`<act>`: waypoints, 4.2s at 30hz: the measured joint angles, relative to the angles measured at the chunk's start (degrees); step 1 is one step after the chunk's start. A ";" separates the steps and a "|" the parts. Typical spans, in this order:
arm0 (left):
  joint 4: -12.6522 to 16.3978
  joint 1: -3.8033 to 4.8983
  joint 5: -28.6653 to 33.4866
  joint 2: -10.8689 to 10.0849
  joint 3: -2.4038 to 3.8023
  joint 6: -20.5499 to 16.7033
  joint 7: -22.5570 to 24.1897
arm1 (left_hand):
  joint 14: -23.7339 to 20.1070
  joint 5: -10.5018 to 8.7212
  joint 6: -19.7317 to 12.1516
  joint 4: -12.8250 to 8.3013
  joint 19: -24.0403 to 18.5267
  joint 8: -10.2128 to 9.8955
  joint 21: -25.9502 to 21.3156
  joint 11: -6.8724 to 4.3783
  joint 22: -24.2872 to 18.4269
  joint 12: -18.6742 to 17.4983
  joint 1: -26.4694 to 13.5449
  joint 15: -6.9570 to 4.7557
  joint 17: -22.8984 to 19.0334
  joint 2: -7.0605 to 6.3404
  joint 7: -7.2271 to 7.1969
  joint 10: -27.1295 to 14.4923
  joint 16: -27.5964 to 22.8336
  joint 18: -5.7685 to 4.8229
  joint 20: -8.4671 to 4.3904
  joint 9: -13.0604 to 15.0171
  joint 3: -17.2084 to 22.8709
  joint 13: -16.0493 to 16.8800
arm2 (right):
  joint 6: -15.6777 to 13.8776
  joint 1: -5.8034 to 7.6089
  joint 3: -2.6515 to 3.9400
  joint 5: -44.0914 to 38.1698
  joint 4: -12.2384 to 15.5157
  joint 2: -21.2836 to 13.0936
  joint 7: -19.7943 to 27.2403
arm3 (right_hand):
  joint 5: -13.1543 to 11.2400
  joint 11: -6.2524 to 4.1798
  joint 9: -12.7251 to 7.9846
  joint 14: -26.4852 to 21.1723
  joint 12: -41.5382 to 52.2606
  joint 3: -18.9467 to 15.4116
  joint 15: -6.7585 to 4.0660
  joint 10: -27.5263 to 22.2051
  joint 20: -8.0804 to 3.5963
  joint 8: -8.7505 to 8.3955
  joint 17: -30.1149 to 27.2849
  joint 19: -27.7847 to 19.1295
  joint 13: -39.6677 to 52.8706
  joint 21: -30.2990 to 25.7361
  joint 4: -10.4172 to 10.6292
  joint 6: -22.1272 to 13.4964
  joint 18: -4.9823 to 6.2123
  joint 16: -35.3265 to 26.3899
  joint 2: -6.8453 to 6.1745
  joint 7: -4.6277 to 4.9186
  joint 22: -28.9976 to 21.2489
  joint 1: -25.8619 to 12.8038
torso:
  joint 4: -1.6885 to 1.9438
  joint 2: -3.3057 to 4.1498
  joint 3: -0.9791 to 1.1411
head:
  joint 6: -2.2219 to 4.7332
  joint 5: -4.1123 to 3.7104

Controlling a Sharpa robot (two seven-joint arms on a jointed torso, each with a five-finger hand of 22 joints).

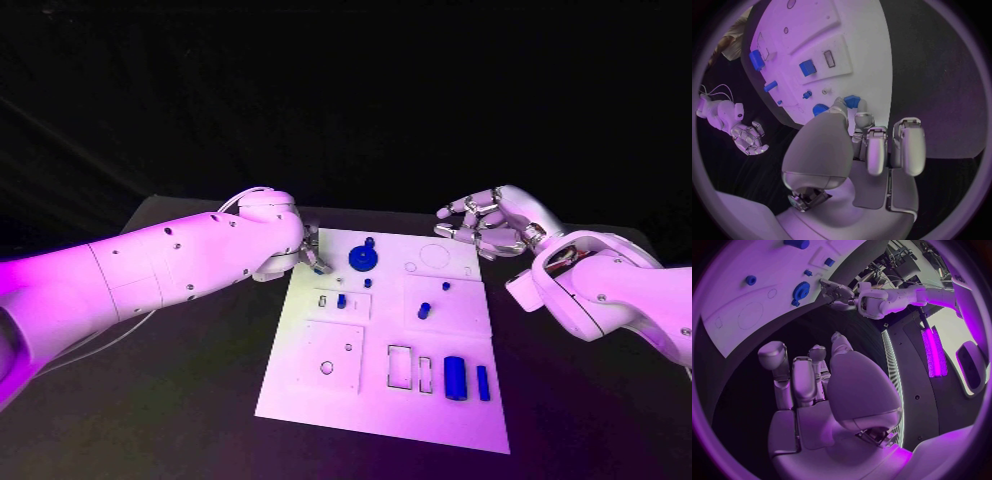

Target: Assemble the parts on the task board

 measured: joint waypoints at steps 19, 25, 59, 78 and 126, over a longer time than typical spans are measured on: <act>0.10 0.17 1.61 -0.51 0.13 0.48 0.45 | -0.13 -0.20 -0.16 0.29 -0.18 -0.84 -0.21 0.33 -0.01 -0.27 0.70 0.30 -0.01 -0.80 0.47 -0.31 0.00 0.00 0.23 -1.66 4.80 -0.03 | 0.00 -0.02 0.00 0.02 -0.07 0.03 0.02 | 0.00 0.00 0.00 0.00 0.00 0.00 0.00 0.00 0.00 0.00 0.00 0.00 0.00 0.01 0.00 0.00 0.00 0.00 0.00 0.00 0.00 0.00 | -0.04 0.01 0.04 | 0.10 0.26; 0.08 0.24 2.36 -0.80 0.18 0.69 0.61 | -0.05 -0.21 -0.25 0.15 0.03 -1.41 -0.21 0.62 -0.01 -0.50 -0.87 0.63 -0.01 -2.82 0.56 -0.60 0.00 0.00 0.44 -2.24 9.43 -0.31 | 0.00 -0.02 0.00 0.04 -0.26 0.16 0.02 | 0.00 0.00 0.00 0.00 0.00 -0.24 0.00 0.00 0.00 0.00 -0.01 0.00 -0.01 0.01 0.24 0.00 0.00 0.00 0.35 0.00 0.00 -0.35 | -0.04 0.02 0.02 | 0.14 0.27; 0.28 0.46 4.38 -1.72 0.44 1.63 1.28 | -0.13 10.07 0.70 -9.19 0.03 -1.62 -0.40 1.37 -0.01 -0.21 -5.36 1.11 0.03 -6.65 1.65 -0.45 0.00 0.01 0.84 -4.34 30.25 0.53 | 0.03 -0.03 -0.03 0.15 -0.57 -0.10 0.00 | 0.00 0.00 0.03 0.00 0.00 -0.24 0.00 0.00 0.00 0.00 -0.01 0.00 -0.05 -0.20 0.24 0.00 0.00 0.00 0.53 0.00 0.01 -0.53 | -0.07 0.04 0.02 | 0.16 0.26; 1.77 0.23 14.27 -6.01 0.40 -0.34 1.06 | -0.14 9.99 1.31 -10.65 0.03 0.80 -0.40 0.09 0.03 2.05 -8.25 0.68 0.02 -6.83 1.45 3.22 0.00 0.00 0.84 -4.33 30.38 3.98 | 0.05 -0.06 -0.05 0.18 -0.85 0.19 -0.01 | 0.00 0.00 0.02 0.00 0.00 -0.24 0.00 0.00 0.00 0.00 -0.01 0.00 -0.04 -0.19 0.24 0.00 0.00 0.00 0.53 0.00 0.00 -0.53 | -0.01 -0.07 0.04 | 0.23 0.14; 20.60 -3.45 15.96 -14.98 -1.29 -21.76 1.11 | -0.14 15.62 1.92 -17.63 0.04 2.80 2.49 -0.64 0.01 7.84 -16.35 -1.35 0.00 -12.70 0.42 11.10 0.00 0.01 -1.22 -4.40 41.51 15.33 | 0.20 -0.35 -0.11 0.33 -1.06 0.86 -0.03 | 0.24 0.00 0.05 0.00 0.00 -0.24 0.00 0.00 0.00 0.00 -0.02 0.00 -0.16 -0.43 0.24 0.00 0.00 0.00 0.53 0.00 -0.12 -0.53 | 0.03 -0.08 0.08 | -1.44 0.29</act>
